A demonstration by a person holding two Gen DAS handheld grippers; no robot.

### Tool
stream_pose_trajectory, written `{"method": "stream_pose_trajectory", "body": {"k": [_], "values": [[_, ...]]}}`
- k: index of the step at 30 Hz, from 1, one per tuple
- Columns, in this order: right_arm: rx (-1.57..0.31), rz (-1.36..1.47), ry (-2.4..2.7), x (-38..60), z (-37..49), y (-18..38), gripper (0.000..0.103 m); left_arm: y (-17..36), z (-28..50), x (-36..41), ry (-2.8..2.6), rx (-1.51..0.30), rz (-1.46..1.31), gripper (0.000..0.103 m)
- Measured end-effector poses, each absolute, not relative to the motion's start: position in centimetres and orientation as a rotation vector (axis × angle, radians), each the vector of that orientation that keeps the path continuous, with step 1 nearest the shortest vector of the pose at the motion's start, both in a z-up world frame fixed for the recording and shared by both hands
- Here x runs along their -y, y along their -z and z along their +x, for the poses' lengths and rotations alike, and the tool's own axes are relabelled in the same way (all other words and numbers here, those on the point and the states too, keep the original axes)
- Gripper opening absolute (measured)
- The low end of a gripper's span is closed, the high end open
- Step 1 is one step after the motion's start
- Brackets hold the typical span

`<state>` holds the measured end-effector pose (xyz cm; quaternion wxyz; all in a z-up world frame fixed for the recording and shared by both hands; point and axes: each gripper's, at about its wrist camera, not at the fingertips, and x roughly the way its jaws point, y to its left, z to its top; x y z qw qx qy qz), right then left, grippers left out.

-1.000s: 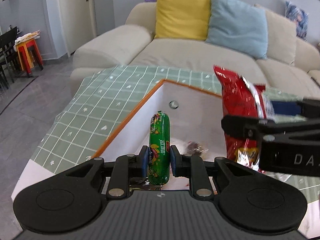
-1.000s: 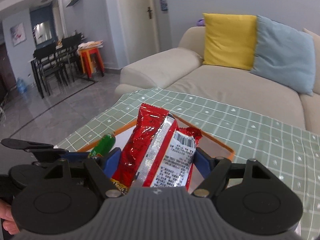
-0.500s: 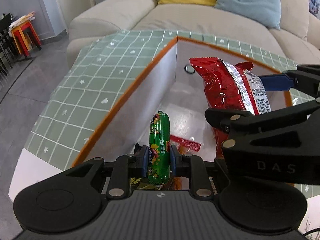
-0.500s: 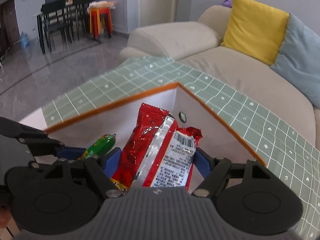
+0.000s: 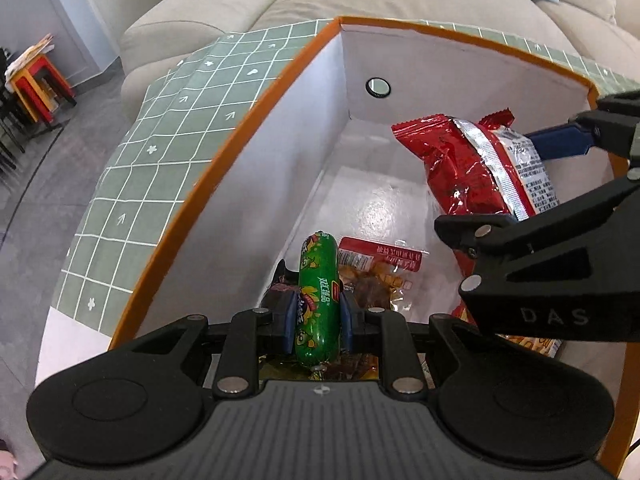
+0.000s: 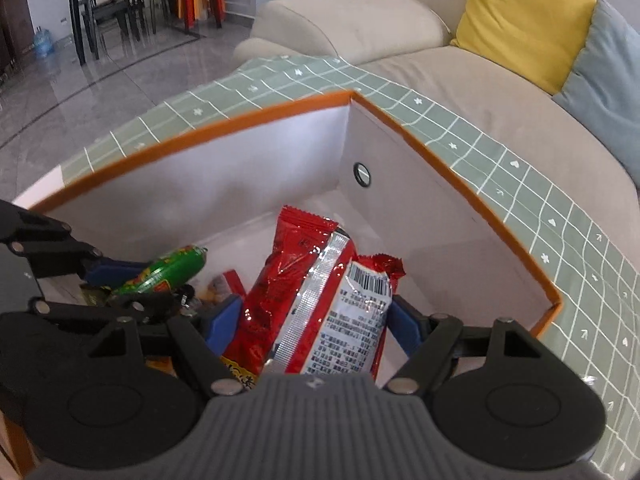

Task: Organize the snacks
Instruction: 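Carry the sausage and chips bag over the orange box and lower them inside, then open both tools to release the snacks and lift out of the box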

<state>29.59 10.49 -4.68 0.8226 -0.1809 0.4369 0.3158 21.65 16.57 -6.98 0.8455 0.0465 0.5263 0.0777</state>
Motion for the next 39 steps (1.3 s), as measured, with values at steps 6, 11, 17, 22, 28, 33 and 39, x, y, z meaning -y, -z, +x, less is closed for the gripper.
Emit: {"method": "stream_pose_trajectory", "body": {"k": [6, 11, 17, 22, 28, 33, 39], "values": [[-0.932, -0.396, -0.656, -10.1, 29.6, 4.8, 0.08, 6.3, 21.3, -17.3, -0.167, -1.101, 0.024, 0.032], [-0.923, -0.355, -0.639, -8.8, 29.1, 3.9, 0.084, 5.2, 20.9, -17.4, -0.191, -1.054, 0.026, 0.053], [-0.889, -0.244, -0.619, -6.8, 28.9, 2.3, 0.093, 3.4, 19.7, -17.1, -0.221, -0.981, -0.019, 0.066], [-0.818, -0.181, -0.617, -4.6, 27.6, 0.3, 0.094, 1.8, 18.3, -15.7, -0.249, -0.886, -0.013, 0.066], [-0.731, -0.121, -0.613, -0.7, 25.2, -2.1, 0.094, -0.4, 16.4, -13.3, -0.254, -0.745, 0.001, 0.066], [-0.676, -0.09, -0.588, 3.1, 22.8, -3.5, 0.094, -1.7, 14.8, -11.6, -0.217, -0.664, -0.003, 0.067], [-0.669, -0.072, -0.571, 7.7, 19.8, -3.3, 0.094, -2.3, 13.5, -9.2, -0.155, -0.627, -0.017, 0.067]]}}
